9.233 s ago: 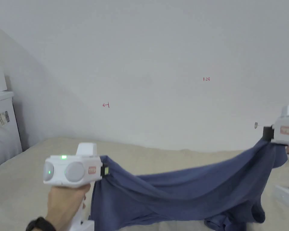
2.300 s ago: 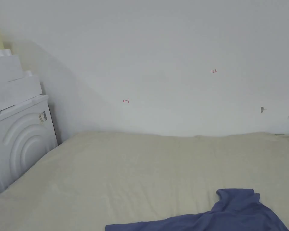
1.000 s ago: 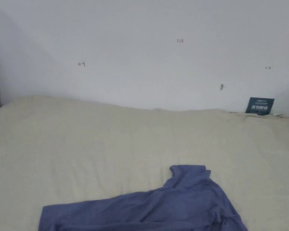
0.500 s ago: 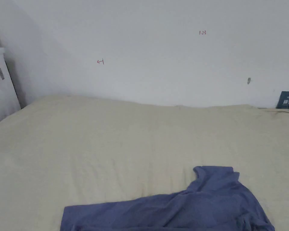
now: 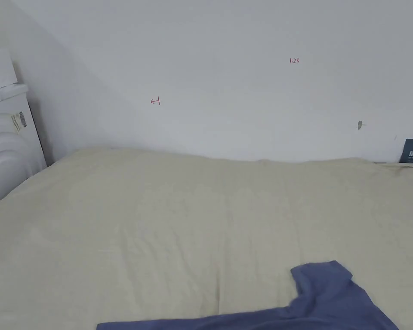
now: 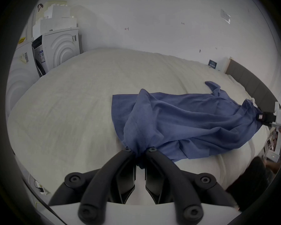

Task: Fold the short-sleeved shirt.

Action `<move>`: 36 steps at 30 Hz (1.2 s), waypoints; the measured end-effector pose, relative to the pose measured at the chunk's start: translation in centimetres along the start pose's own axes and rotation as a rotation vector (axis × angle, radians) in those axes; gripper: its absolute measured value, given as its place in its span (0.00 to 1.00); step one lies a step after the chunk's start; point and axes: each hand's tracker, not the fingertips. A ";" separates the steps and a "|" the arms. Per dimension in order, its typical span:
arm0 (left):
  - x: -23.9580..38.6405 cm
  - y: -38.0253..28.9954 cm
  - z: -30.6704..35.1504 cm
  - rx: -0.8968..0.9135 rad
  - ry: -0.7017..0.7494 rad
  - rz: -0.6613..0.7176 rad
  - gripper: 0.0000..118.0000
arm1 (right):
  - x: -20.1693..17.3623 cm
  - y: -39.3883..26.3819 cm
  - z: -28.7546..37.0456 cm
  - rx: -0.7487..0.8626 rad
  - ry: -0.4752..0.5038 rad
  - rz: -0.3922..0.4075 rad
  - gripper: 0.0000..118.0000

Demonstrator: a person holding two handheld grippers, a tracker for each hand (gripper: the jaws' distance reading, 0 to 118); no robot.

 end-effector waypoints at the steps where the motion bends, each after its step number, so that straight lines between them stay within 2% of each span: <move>1: -0.4 -0.8 0.4 -0.019 0.006 -0.017 0.07 | 0.0 -1.0 0.7 -0.022 -0.010 0.001 0.07; 3: -0.9 -2.0 0.9 -0.050 0.009 -0.018 0.07 | -0.2 -2.7 1.3 -0.045 -0.006 0.005 0.07; 7: -1.4 -3.7 0.3 -0.081 -0.006 0.002 0.10 | -0.7 -5.0 0.1 -0.093 -0.038 0.090 0.08; 8: -1.3 -3.8 0.3 -0.080 0.001 0.011 0.13 | -0.7 -5.3 -0.1 -0.082 -0.045 0.084 0.08; 9: -1.3 -3.7 0.4 -0.084 0.015 0.006 0.25 | -0.6 -5.4 0.0 -0.075 -0.054 0.082 0.12; 10: -1.5 -3.7 0.9 -0.063 0.051 0.006 0.40 | -0.1 -5.4 0.2 -0.058 -0.076 0.096 0.19; 11: -1.7 -3.5 1.8 -0.011 0.078 0.017 0.57 | 0.0 -5.3 0.8 -0.010 -0.100 0.115 0.32; 12: -1.8 -3.1 3.0 0.035 0.106 0.012 0.69 | 0.1 -5.0 1.7 0.023 -0.122 0.135 0.51; 13: -1.7 -2.4 4.5 0.085 0.121 -0.007 0.73 | 0.1 -4.4 3.1 0.067 -0.118 0.158 0.60; 15: -1.3 -0.7 7.2 0.185 0.135 -0.023 0.74 | -0.1 -3.0 6.2 0.210 -0.094 0.192 0.61; 17: -0.3 1.2 10.0 0.261 0.139 -0.040 0.76 | -1.1 -1.4 8.8 0.306 -0.085 0.250 0.66; 19: 1.1 2.7 12.7 0.367 0.118 -0.053 0.77 | -2.1 0.2 11.0 0.363 -0.059 0.293 0.85; 20: 1.8 3.3 13.7 0.403 0.102 -0.050 0.77 | -2.6 0.7 11.8 0.376 -0.048 0.309 0.88; 22: 3.5 4.4 15.6 0.480 0.044 -0.052 0.77 | -3.8 1.8 13.1 0.378 -0.030 0.299 0.88; 24: 5.0 5.1 16.7 0.510 -0.003 -0.057 0.77 | -4.7 2.3 14.0 0.401 0.045 0.254 0.88; 26: 6.6 5.3 17.2 0.536 -0.029 -0.059 0.77 | -5.4 2.5 14.5 0.403 0.078 0.203 0.88; 27: 7.3 5.3 17.3 0.535 -0.046 -0.073 0.76 | -5.7 2.4 14.8 0.405 0.095 0.202 0.88; 30: 9.0 4.6 17.1 0.527 -0.069 -0.105 0.68 | -6.5 1.5 15.0 0.403 0.106 0.201 0.86; 31: 9.5 4.3 17.0 0.517 -0.073 -0.110 0.61 | -6.7 1.2 15.0 0.383 0.125 0.205 0.80; 32: 9.8 4.0 16.9 0.499 -0.080 -0.123 0.52 | -6.9 0.8 15.1 0.369 0.144 0.204 0.68; 33: 10.1 3.5 16.6 0.483 -0.093 -0.138 0.39 | -7.0 0.3 15.2 0.367 0.162 0.204 0.49; 34: 10.3 3.1 16.4 0.473 -0.106 -0.150 0.32 | -7.1 -0.2 15.4 0.360 0.162 0.209 0.36; 36: 10.5 2.3 16.4 0.438 -0.115 -0.143 0.16 | -7.5 -1.0 15.4 0.344 0.162 0.230 0.22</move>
